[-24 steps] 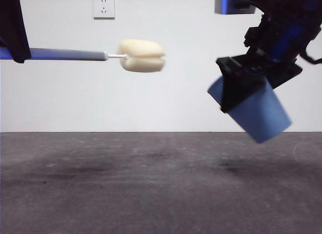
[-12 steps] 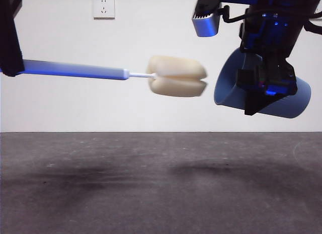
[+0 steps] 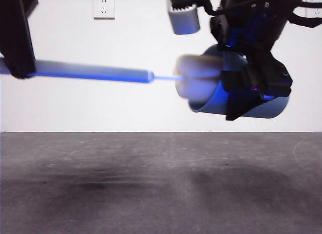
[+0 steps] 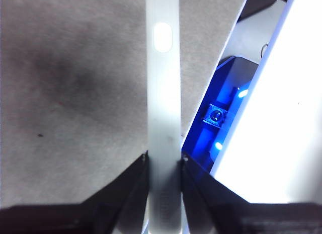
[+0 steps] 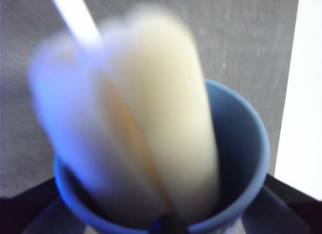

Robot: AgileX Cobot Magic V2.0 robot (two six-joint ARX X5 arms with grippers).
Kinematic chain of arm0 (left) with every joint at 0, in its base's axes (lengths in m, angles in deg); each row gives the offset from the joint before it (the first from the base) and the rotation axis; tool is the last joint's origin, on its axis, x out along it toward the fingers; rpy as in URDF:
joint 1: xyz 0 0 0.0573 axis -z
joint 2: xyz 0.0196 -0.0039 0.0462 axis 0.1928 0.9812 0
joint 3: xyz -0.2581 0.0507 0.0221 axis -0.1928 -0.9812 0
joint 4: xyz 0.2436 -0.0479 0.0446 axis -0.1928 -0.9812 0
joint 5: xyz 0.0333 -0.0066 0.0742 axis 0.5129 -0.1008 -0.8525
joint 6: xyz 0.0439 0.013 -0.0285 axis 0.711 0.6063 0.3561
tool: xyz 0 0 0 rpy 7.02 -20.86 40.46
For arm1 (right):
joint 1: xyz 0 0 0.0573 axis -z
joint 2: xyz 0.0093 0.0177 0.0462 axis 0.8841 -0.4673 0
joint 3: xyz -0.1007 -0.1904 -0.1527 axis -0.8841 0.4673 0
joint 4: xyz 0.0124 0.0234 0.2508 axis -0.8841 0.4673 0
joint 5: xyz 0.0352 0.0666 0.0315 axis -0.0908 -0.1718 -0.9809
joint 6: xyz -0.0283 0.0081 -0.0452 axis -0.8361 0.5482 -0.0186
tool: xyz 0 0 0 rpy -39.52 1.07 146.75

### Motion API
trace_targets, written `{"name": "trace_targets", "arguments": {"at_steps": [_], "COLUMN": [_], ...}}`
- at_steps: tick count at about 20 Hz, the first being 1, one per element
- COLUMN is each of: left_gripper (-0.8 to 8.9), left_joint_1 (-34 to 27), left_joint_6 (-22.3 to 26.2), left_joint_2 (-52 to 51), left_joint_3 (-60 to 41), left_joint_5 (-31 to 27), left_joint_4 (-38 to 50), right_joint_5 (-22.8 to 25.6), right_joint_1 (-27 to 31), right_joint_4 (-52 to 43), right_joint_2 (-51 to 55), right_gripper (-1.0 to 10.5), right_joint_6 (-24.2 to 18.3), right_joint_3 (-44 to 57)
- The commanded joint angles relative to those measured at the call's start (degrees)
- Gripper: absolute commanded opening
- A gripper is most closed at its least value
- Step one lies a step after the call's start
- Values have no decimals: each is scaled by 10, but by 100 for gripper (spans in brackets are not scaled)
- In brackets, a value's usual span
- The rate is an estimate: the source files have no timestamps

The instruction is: Pick up the cup brush,pick up the cup,insert the brush into the cup,clean the cup,put the cup brush back,put the cup back to the fixed position on the table

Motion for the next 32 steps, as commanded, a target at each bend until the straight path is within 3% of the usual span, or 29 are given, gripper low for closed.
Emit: {"name": "trace_targets", "arguments": {"at_steps": [1,10,16,19,25,29,32], "left_gripper": [-9,-9,-9,-9,-9,-9,-9], "left_joint_1": [11,43,42,42,42,42,42], "left_joint_6": [-23,-63,-63,-63,-63,-61,-61], "left_joint_2": [26,56,55,44,1,2,18], "left_joint_3": [0,0,0,0,0,0,0], "left_joint_5": [3,19,-12,-52,-51,-39,2], "left_joint_4": [23,110,79,45,-26,6,50], "right_joint_5": [3,4,18,33,29,28,27], "right_joint_1": [-22,-57,-56,-48,-44,-44,-46], "right_joint_4": [-3,-3,21,44,45,39,39], "right_joint_2": [-9,-13,-13,-13,-13,-13,-13], "right_gripper": [-13,-13,-13,-13,-13,-13,-13], "right_joint_6": [-2,8,30,68,75,80,80], "right_joint_3": [-2,-2,-2,-2,-2,-2,-2]}}
